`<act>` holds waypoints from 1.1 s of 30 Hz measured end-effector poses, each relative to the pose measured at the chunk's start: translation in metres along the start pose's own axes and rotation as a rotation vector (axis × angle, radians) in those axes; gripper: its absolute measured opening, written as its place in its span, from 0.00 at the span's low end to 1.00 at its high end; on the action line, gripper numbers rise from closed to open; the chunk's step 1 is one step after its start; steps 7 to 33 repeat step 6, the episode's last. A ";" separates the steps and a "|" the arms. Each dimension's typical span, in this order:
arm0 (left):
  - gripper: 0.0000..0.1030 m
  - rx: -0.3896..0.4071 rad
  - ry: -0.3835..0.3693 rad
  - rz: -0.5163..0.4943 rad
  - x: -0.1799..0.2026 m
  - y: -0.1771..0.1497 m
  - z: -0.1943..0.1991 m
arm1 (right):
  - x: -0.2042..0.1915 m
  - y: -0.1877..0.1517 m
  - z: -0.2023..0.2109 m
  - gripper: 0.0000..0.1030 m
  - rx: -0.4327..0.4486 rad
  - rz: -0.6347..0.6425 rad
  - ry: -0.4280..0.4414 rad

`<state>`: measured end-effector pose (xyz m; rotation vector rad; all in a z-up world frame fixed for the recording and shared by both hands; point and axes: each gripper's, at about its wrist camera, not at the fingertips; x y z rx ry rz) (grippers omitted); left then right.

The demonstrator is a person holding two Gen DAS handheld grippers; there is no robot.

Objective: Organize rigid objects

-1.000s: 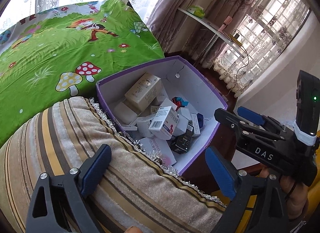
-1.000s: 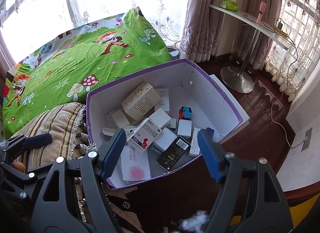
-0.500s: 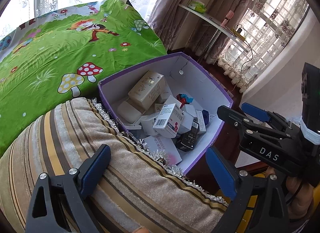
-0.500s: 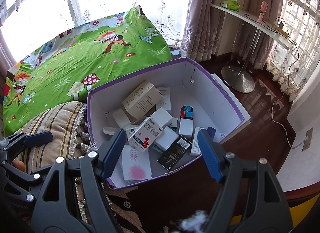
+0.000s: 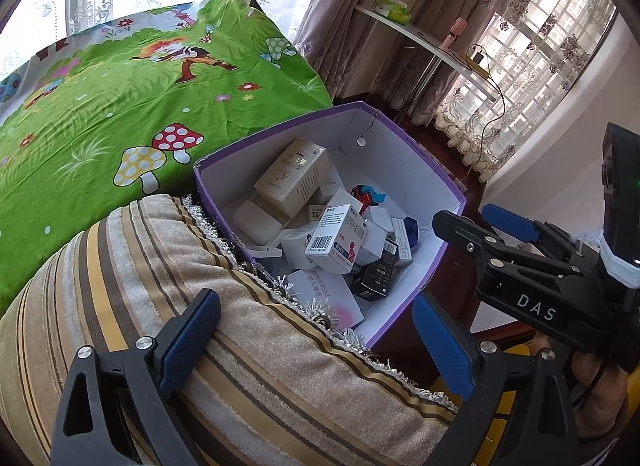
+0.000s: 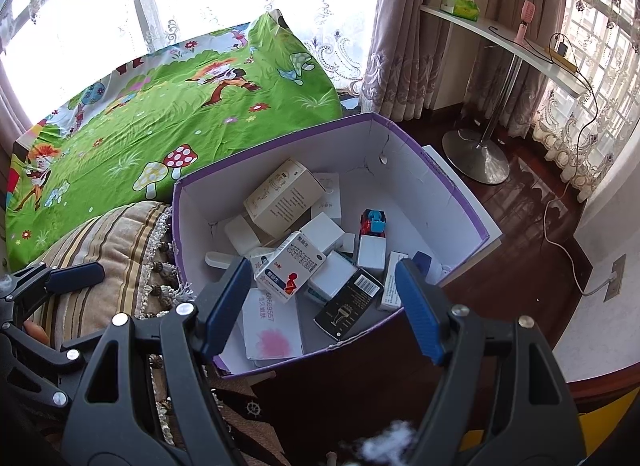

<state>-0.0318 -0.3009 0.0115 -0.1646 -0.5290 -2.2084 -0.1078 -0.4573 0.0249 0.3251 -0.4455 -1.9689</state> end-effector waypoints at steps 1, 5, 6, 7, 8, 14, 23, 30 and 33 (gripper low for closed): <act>0.95 0.001 0.001 0.000 0.001 0.000 0.000 | 0.000 0.000 0.000 0.75 0.000 0.000 -0.001; 0.96 -0.001 0.021 -0.019 0.004 0.000 -0.001 | 0.000 0.000 0.000 0.75 0.000 0.000 -0.001; 0.96 -0.001 0.018 -0.019 0.004 0.000 -0.001 | 0.000 0.000 0.000 0.75 0.000 0.001 0.000; 0.96 -0.001 0.018 -0.019 0.004 0.000 -0.001 | 0.000 0.000 0.000 0.75 0.000 0.001 0.000; 0.96 -0.001 0.018 -0.019 0.004 0.000 -0.001 | 0.000 0.000 0.000 0.75 0.000 0.001 0.000; 0.96 -0.001 0.018 -0.019 0.004 0.000 -0.001 | 0.000 0.000 0.000 0.75 0.000 0.001 0.000; 0.96 -0.001 0.018 -0.019 0.004 0.000 -0.001 | 0.000 0.000 0.000 0.75 0.000 0.001 0.000; 0.96 -0.001 0.018 -0.019 0.004 0.000 -0.001 | 0.000 0.000 0.000 0.75 0.000 0.001 0.000; 0.96 -0.001 0.018 -0.019 0.004 0.000 -0.001 | 0.000 0.000 0.000 0.75 0.000 0.001 0.000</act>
Point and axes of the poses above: each gripper's, at about its wrist camera, not at the fingertips, and z roughly against the way its jaws point, x to its right, y to its top, and after that the axes turned 11 degrees about -x, right-handed
